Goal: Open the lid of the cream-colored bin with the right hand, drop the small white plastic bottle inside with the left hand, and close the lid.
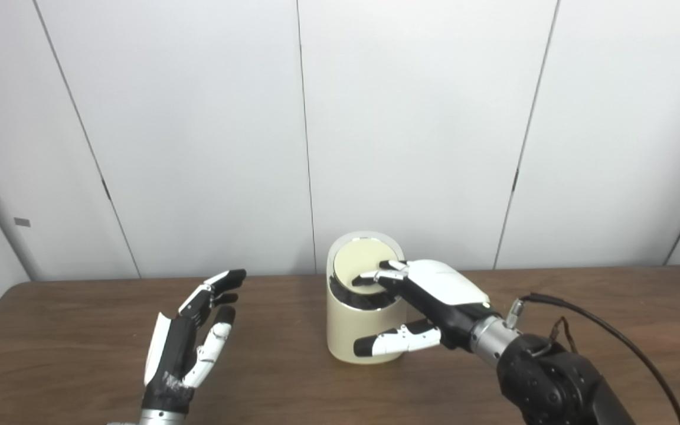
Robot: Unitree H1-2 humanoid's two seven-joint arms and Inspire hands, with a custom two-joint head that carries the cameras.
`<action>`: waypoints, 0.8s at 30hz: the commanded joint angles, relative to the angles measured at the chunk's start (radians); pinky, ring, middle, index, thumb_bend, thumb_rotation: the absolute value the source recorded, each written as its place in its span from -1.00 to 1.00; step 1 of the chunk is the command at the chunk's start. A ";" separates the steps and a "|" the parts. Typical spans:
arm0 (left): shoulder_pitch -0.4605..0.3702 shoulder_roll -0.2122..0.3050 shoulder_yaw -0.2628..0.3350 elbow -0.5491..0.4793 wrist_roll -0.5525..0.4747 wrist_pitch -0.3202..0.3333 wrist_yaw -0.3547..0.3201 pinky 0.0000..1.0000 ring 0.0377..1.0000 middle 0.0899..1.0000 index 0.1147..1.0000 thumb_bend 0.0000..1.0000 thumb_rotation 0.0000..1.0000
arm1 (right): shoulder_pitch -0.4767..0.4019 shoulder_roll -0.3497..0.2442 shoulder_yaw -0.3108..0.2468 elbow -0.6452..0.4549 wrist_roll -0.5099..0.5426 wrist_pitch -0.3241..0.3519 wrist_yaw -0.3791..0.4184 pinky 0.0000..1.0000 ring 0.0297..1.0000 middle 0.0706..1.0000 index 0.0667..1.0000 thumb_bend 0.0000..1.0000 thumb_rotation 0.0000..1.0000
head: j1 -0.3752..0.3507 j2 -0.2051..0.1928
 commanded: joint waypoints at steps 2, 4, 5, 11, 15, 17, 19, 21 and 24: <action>-0.019 0.011 0.007 -0.037 0.004 -0.030 0.007 0.50 0.61 0.59 0.53 0.04 0.62 | -0.004 -0.003 0.000 -0.023 -0.008 0.010 0.003 0.99 0.92 0.65 0.63 0.88 0.81 | 0.001 0.007; -0.019 0.010 0.008 -0.038 0.007 -0.030 0.008 0.50 0.60 0.58 0.53 0.05 0.62 | 0.004 -0.005 0.006 -0.023 -0.017 0.014 0.009 1.00 0.92 0.66 0.64 0.86 0.80 | 0.004 0.009; -0.019 0.009 0.009 -0.038 0.009 -0.029 0.008 0.49 0.60 0.58 0.52 0.06 0.62 | 0.006 -0.005 0.008 -0.023 -0.020 0.014 0.009 0.99 0.92 0.67 0.65 0.83 0.78 | 0.004 0.009; -0.018 0.006 0.014 -0.040 0.013 -0.029 0.010 0.49 0.60 0.58 0.51 0.07 0.60 | 0.035 -0.013 0.058 0.002 -0.141 -0.051 -0.066 0.98 0.87 0.65 0.63 0.83 0.71 | 0.003 0.012; -0.016 0.006 0.017 -0.045 0.016 -0.028 0.009 0.48 0.59 0.58 0.51 0.09 0.61 | 0.048 0.001 0.053 0.018 -0.160 -0.036 -0.065 1.00 0.92 0.71 0.66 0.85 0.73 | 0.004 0.016; -0.016 0.007 0.016 -0.045 0.011 -0.029 0.008 0.49 0.60 0.58 0.51 0.09 0.60 | 0.051 0.005 0.047 0.022 -0.152 -0.028 -0.059 1.00 0.93 0.72 0.66 0.84 0.72 | 0.005 0.015; -0.014 0.005 0.019 -0.047 0.015 -0.028 0.009 0.49 0.60 0.57 0.51 0.09 0.59 | 0.052 0.005 0.043 0.026 -0.146 -0.026 -0.055 1.00 0.93 0.71 0.65 0.83 0.75 | 0.003 0.017; -0.014 0.004 0.018 -0.048 0.017 -0.029 0.010 0.48 0.60 0.57 0.51 0.10 0.60 | 0.052 0.007 0.039 0.024 -0.142 -0.024 -0.052 1.00 0.93 0.70 0.65 0.83 0.76 | 0.003 0.016; -0.014 0.005 0.018 -0.047 0.016 -0.029 0.006 0.49 0.60 0.58 0.51 0.11 0.60 | 0.062 0.016 0.023 0.018 -0.121 -0.034 -0.078 1.00 0.94 0.72 0.67 0.81 0.69 | 0.002 0.014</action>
